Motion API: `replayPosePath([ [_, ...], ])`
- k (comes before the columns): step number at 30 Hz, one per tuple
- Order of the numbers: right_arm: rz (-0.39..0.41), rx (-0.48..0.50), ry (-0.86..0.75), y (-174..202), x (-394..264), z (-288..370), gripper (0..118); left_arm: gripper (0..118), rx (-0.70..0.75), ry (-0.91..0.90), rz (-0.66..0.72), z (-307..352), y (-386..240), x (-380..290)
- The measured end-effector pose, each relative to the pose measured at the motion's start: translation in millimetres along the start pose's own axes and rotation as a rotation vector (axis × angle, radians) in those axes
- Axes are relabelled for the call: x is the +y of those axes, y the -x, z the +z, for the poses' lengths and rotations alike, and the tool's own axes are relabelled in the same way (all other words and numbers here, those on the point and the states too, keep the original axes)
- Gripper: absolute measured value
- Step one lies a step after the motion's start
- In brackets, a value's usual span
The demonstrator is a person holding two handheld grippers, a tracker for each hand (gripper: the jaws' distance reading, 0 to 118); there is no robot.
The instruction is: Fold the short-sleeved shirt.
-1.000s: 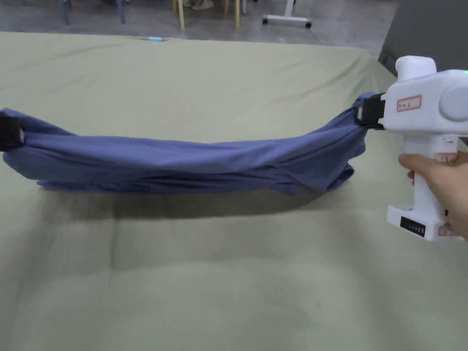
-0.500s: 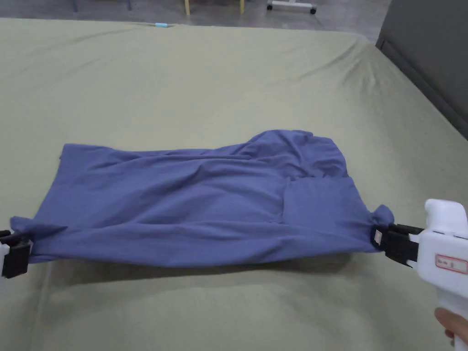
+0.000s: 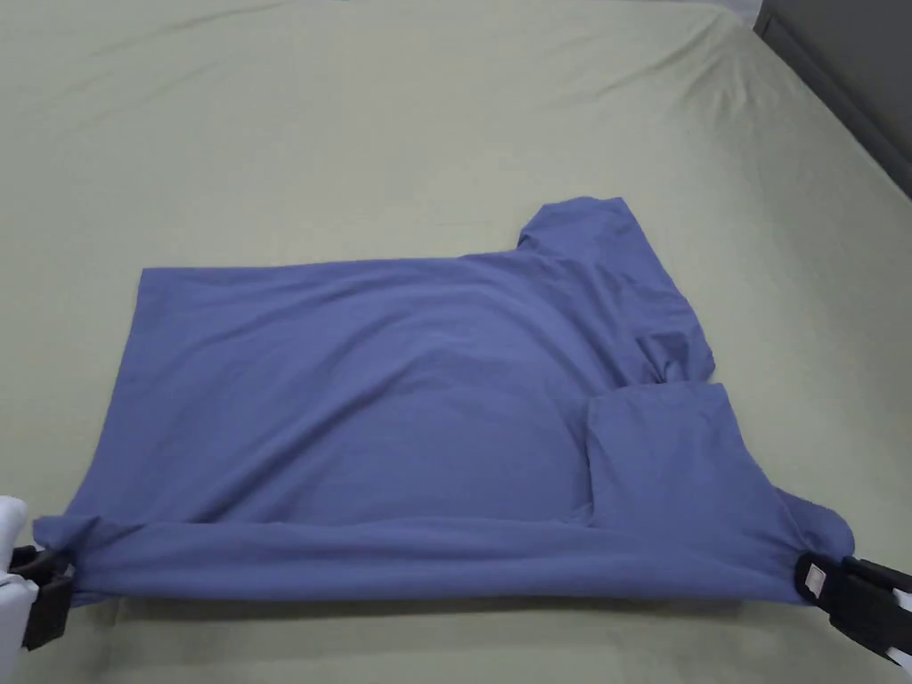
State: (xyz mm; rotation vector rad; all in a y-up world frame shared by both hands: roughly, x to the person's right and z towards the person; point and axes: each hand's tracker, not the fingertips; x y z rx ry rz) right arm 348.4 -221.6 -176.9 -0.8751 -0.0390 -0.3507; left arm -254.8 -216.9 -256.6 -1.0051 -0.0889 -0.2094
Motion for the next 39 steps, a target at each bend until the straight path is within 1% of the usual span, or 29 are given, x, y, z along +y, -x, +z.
replayPosePath([
  [4, 0.015, -0.029, 0.034, 1, 6, -21, 6, 1, 0.034, 0.027, -0.04, -17, -7, 0],
  [6, 0.051, -0.049, 0.049, 3, 13, -27, 6, 1, 0.045, 0.029, -0.041, -21, -8, 1],
  [7, 0.075, -0.061, 0.062, 3, 14, -31, 7, 7, 0.041, 0.031, -0.027, -22, -6, 1],
  [8, 0.096, -0.095, 0.097, 5, 19, -34, 40, 37, 0.04, 0.039, -0.008, -24, -3, 1],
  [9, 0.11, -0.133, 0.117, 7, 23, -34, 83, 68, 0.077, 0.065, -0.004, -26, -1, -1],
  [10, 0.133, -0.151, 0.158, 9, 27, -37, 110, 86, 0.105, 0.088, -0.002, -26, 1, -2],
  [11, 0.128, -0.123, 0.194, 11, 28, -36, 117, 86, 0.108, 0.084, 0.0, -21, 4, -4],
  [13, 0.113, -0.11, 0.168, 17, 34, -22, 117, 86, 0.08, 0.076, 0.083, -2, 12, -6],
  [15, 0.073, -0.103, 0.171, 23, 39, -8, 116, 86, 0.073, 0.035, 0.178, 28, 17, -8],
  [16, 0.068, -0.096, 0.157, 28, 40, 0, 110, 86, 0.079, 0.008, 0.214, 44, 18, -10],
  [17, 0.075, -0.093, 0.145, 34, 40, 8, 75, 66, 0.077, -0.017, 0.245, 60, 17, -12],
  [18, 0.101, -0.085, 0.108, 44, 39, 20, 30, 23, 0.046, -0.057, 0.262, 82, 14, -17],
  [19, 0.124, -0.067, 0.08, 53, 36, 30, 5, 0, 0.048, -0.103, 0.252, 96, 8, -20],
  [20, 0.127, -0.066, 0.078, 60, 32, 32, 4, 0, 0.093, -0.12, 0.267, 103, 2, -24],
  [21, 0.13, -0.09, 0.053, 67, 24, 34, 4, 0, 0.157, -0.122, 0.264, 112, -8, -30],
  [22, 0.134, -0.085, 0.065, 72, 20, 32, 4, 0, 0.11, -0.073, 0.203, 112, -12, -30],
  [24, 0.169, -0.074, 0.109, 79, 9, 28, 4, 0, 0.11, -0.016, 0.171, 104, -20, -31],
  [25, 0.177, -0.079, 0.112, 82, 3, 24, 4, 0, 0.103, -0.024, 0.153, 99, -24, -31],
  [28, 0.172, -0.067, 0.145, 84, -6, 15, 4, 0, 0.056, 0.007, 0.168, 70, -20, -24],
  [29, 0.167, -0.061, 0.148, 85, -8, 14, 4, 20, 0.017, 0.024, 0.191, 58, -17, -18],
  [30, 0.165, -0.057, 0.15, 86, -10, 14, 4, 58, -0.021, 0.046, 0.219, 45, -13, -14],
  [31, 0.167, -0.053, 0.151, 89, -11, 14, 4, 88, -0.065, 0.075, 0.241, 28, -8, -9],
  [32, 0.172, -0.051, 0.152, 90, -12, 14, 4, 90, -0.085, 0.055, 0.261, 18, -4, -5],
  [34, 0.193, -0.06, 0.162, 92, -13, 12, 4, 90, -0.075, 0.078, 0.275, -12, 4, 7],
  [36, 0.216, -0.077, 0.17, 95, -14, 10, 4, 90, -0.067, 0.105, 0.276, -33, 8, 13],
  [38, 0.219, -0.083, 0.184, 93, -14, 7, 4, 90, -0.048, 0.123, 0.264, -51, 11, 17],
  [39, 0.219, -0.083, 0.19, 94, -15, 6, 4, 86, -0.053, 0.14, 0.26, -57, 11, 18],
])
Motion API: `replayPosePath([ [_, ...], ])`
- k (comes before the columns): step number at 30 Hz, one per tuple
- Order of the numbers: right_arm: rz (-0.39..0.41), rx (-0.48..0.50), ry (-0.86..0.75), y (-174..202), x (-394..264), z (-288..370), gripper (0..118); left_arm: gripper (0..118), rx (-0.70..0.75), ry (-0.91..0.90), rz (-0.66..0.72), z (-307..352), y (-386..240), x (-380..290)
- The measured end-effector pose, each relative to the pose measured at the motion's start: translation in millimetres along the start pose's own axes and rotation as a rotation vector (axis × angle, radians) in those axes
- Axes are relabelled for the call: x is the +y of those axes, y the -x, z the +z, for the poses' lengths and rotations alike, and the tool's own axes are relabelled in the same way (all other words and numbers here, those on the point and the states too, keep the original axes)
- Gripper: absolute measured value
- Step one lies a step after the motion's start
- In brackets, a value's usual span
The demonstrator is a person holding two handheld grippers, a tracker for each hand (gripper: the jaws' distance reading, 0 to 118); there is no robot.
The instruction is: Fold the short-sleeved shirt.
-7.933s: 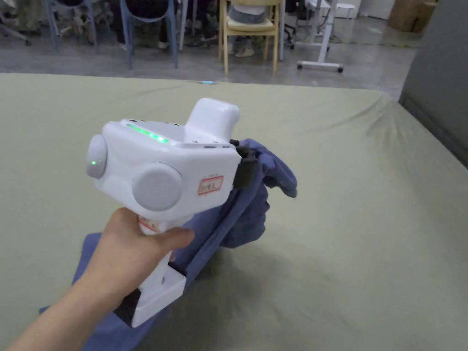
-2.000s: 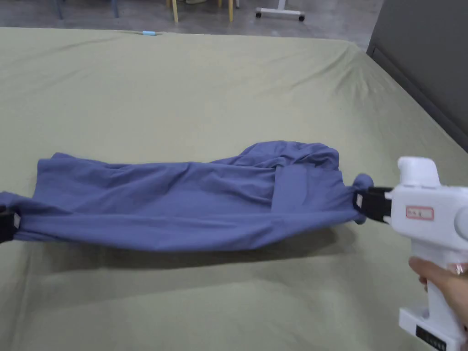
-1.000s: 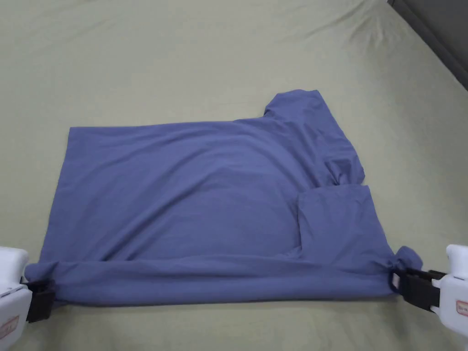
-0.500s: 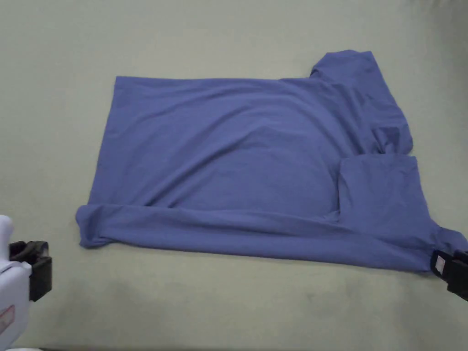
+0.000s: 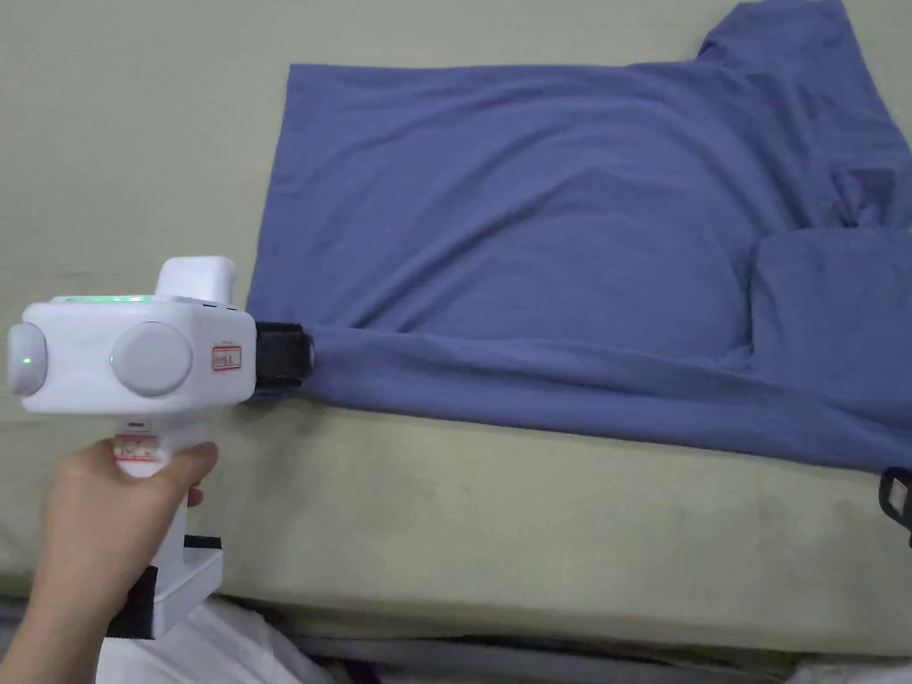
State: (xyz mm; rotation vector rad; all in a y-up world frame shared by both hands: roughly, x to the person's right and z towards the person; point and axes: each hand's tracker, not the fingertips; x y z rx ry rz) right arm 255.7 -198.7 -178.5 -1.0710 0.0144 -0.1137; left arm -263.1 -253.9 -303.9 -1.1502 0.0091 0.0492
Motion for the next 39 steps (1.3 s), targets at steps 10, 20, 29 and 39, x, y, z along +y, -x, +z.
replayPosePath([
  [10, -0.041, 0.01, 0.026, -11, -2, -7, 21, 10, 0.061, -0.07, -0.17, 31, -37, -17],
  [20, -0.129, -0.093, 0.057, -70, 11, -34, 118, 10, 0.058, -0.108, -0.123, 44, -37, -22],
  [29, -0.194, 0.015, -0.019, -73, 22, -74, 12, 10, 0.048, -0.088, -0.058, 29, -30, -25],
  [39, -0.204, 0.072, -0.24, -59, 103, -35, 11, 10, 0.001, -0.159, -0.002, 53, -26, 29],
])
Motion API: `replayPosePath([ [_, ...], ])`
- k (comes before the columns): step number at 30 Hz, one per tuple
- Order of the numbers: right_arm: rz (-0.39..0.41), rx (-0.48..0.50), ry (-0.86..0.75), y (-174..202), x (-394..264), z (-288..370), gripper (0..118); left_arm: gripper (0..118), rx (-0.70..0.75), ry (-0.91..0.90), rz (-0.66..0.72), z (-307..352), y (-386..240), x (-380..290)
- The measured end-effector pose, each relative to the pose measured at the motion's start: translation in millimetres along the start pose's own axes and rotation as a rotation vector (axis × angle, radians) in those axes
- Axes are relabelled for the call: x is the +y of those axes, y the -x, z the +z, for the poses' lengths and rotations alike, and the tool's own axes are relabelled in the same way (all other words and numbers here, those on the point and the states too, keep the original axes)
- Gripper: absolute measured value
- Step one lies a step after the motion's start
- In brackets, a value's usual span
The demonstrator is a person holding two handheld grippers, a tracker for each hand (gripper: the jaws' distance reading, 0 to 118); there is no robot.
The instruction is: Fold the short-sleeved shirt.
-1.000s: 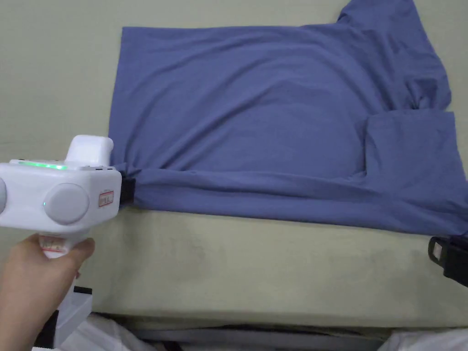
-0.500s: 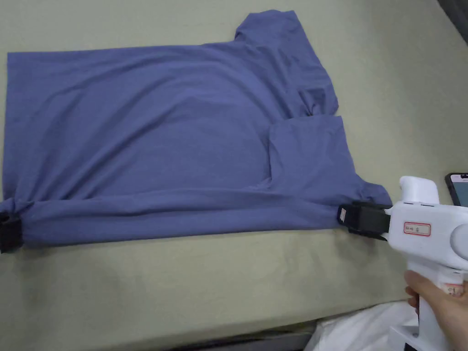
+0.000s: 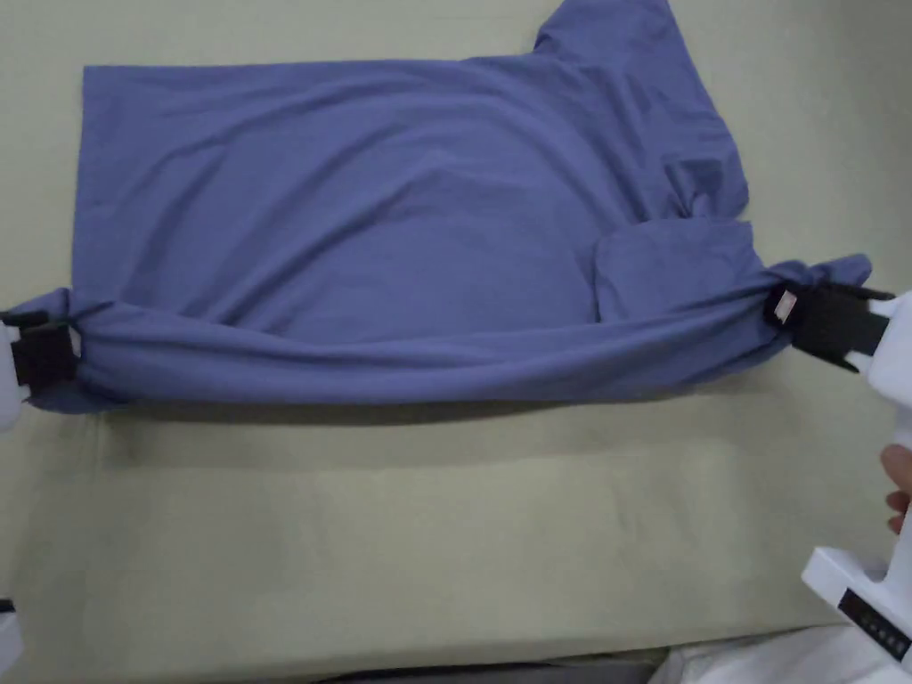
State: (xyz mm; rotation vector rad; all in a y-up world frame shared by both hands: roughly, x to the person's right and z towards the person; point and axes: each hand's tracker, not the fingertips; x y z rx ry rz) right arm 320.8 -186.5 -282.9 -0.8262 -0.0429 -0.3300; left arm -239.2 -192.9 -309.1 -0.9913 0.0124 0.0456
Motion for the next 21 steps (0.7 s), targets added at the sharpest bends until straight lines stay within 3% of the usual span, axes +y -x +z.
replayPosePath([
  [8, 0.063, -0.044, 0.048, 18, 91, -110, 11, 10, -0.002, 0.048, 0.025, -91, 12, 90],
  [10, 0.071, -0.068, 0.089, 19, 97, -137, 11, 10, -0.006, 0.086, 0.049, -117, 12, 101],
  [14, 0.093, -0.111, 0.166, 18, 90, -171, 11, 10, 0.062, 0.141, -0.053, -145, 1, 102],
  [19, 0.082, -0.106, 0.157, 17, 84, -173, 13, 10, 0.081, 0.119, -0.079, -145, -1, 97],
  [20, 0.077, -0.105, 0.152, 17, 84, -173, 43, 26, 0.082, 0.116, -0.076, -145, -1, 97],
  [21, 0.061, -0.108, 0.152, 16, 83, -171, 84, 58, 0.094, 0.11, -0.068, -145, 0, 96],
])
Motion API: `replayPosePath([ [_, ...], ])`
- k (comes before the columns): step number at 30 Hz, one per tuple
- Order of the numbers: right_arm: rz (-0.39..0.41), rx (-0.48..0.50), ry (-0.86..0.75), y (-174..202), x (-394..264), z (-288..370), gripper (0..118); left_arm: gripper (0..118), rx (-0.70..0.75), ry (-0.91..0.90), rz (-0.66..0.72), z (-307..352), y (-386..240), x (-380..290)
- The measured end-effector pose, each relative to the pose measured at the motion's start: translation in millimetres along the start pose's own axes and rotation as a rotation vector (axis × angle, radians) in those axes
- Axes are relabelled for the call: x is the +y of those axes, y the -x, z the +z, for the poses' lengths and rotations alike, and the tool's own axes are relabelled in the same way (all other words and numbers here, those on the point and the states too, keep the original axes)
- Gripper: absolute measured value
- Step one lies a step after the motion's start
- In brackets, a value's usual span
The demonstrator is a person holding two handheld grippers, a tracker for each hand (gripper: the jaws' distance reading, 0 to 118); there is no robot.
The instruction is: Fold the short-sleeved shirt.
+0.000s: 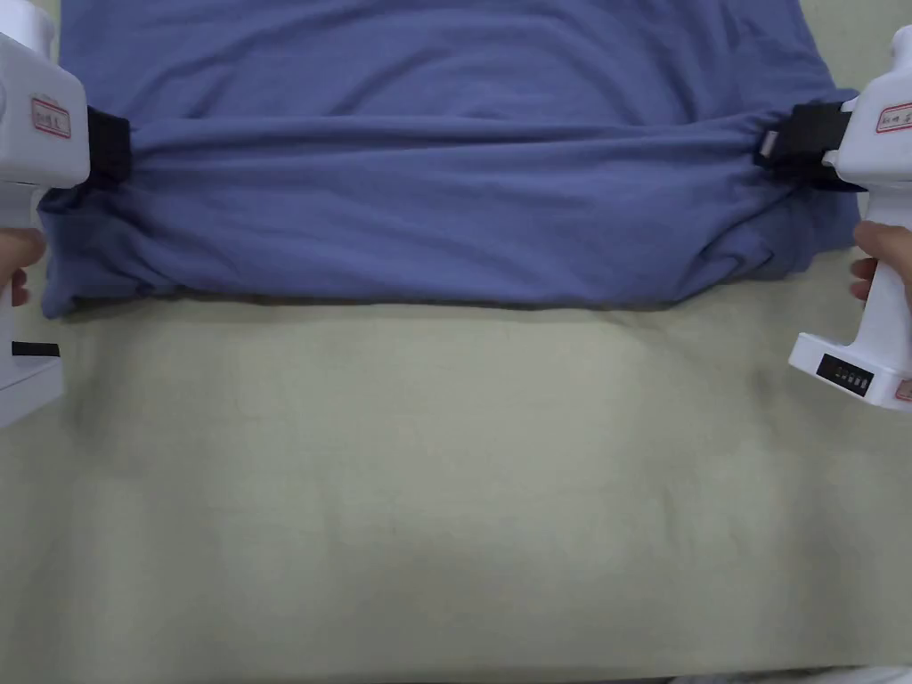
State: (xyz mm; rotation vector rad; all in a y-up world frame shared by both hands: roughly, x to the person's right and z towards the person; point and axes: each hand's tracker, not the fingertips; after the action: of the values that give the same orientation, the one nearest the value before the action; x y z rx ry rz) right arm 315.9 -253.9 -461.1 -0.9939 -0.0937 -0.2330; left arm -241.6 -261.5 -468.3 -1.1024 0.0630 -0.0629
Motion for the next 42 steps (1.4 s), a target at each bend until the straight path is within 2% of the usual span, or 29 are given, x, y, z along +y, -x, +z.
replayPosePath([
  [1, -0.023, 0.013, 0.018, -1, -1, 1, 112, 86, 0.023, 0.006, 0.006, 1, 1, -2],
  [2, -0.055, 0.071, 0.042, -2, -4, 5, 118, 91, 0.054, 0.024, 0.012, 4, 4, -5],
  [3, -0.066, 0.089, 0.026, -2, -7, 12, 118, 90, 0.028, 0.003, 0.017, 11, 8, -10],
  [7, -0.052, 0.078, -0.005, -7, -24, 51, 118, 90, -0.026, -0.111, 0.085, 58, 19, -41],
  [8, -0.037, 0.091, -0.008, -7, -33, 65, 114, 90, -0.016, -0.15, 0.09, 72, 19, -53],
  [9, -0.006, 0.108, -0.018, -6, -43, 77, 102, 90, -0.022, -0.199, 0.08, 86, 18, -67],
  [10, 0.03, 0.105, -0.037, -4, -55, 89, 77, 89, -0.049, -0.258, 0.061, 99, 18, -82],
  [11, 0.073, 0.104, -0.054, -1, -69, 102, 30, 66, -0.125, -0.291, 0.021, 111, 18, -100],
  [12, 0.112, 0.1, -0.064, 2, -87, 115, 30, 66, -0.145, -0.282, 0.015, 120, 16, -116],
  [13, 0.131, 0.086, -0.062, 5, -101, 121, 20, 53, -0.132, -0.264, 0.025, 128, 10, -130],
  [14, 0.132, 0.052, -0.067, 7, -118, 126, 8, 19, -0.103, -0.248, 0.025, 130, 3, -144],
  [15, 0.121, 0.04, -0.075, 7, -132, 130, 8, 0, -0.014, -0.277, 0.042, 137, -3, -157],
  [17, 0.115, 0.055, -0.055, 4, -150, 134, 7, 0, -0.055, -0.163, -0.03, 138, -12, -164],
  [22, 0.087, 0.055, -0.031, 1, -160, 138, 7, 1, -0.006, -0.174, -0.04, 124, -18, -141],
  [23, 0.085, 0.061, -0.036, 1, -160, 140, 7, 30, -0.021, -0.166, -0.023, 118, -14, -130],
  [24, 0.083, 0.064, -0.041, 2, -159, 141, 7, 69, -0.047, -0.145, -0.001, 109, -11, -121],
  [25, 0.081, 0.068, -0.044, 2, -157, 142, 7, 95, -0.06, -0.105, 0.027, 89, -7, -113],
  [30, 0.086, 0.068, -0.044, 4, -155, 140, 7, 95, -0.125, -0.062, 0.076, 49, 1, -88],
  [31, 0.087, 0.067, -0.039, 5, -155, 138, 7, 85, -0.132, -0.061, 0.076, 45, 1, -86],
  [32, 0.09, 0.066, -0.029, 5, -155, 135, 7, 47, -0.141, -0.052, 0.068, 40, 1, -85],
  [33, 0.09, 0.065, -0.02, 5, -155, 133, 7, 17, -0.153, -0.039, 0.061, 33, 0, -87],
  [34, 0.09, 0.065, -0.012, 5, -155, 130, 8, 6, -0.17, -0.059, 0.078, 31, -2, -89],
  [35, 0.091, 0.065, -0.007, 6, -155, 127, 7, 6, -0.213, -0.068, 0.11, 32, -3, -89],
  [36, 0.092, 0.067, 0.0, 6, -154, 125, 7, 5, -0.165, -0.055, 0.078, 35, -5, -89],
  [40, 0.113, 0.088, 0.012, 9, -140, 122, 7, 5, -0.164, -0.072, 0.036, 52, -4, -87],
  [41, 0.126, 0.072, -0.002, 10, -132, 122, 32, 5, -0.169, -0.079, 0.034, 58, 0, -86],
  [42, 0.129, 0.057, -0.012, 9, -124, 121, 32, 5, -0.173, -0.093, 0.034, 63, 0, -85],
])
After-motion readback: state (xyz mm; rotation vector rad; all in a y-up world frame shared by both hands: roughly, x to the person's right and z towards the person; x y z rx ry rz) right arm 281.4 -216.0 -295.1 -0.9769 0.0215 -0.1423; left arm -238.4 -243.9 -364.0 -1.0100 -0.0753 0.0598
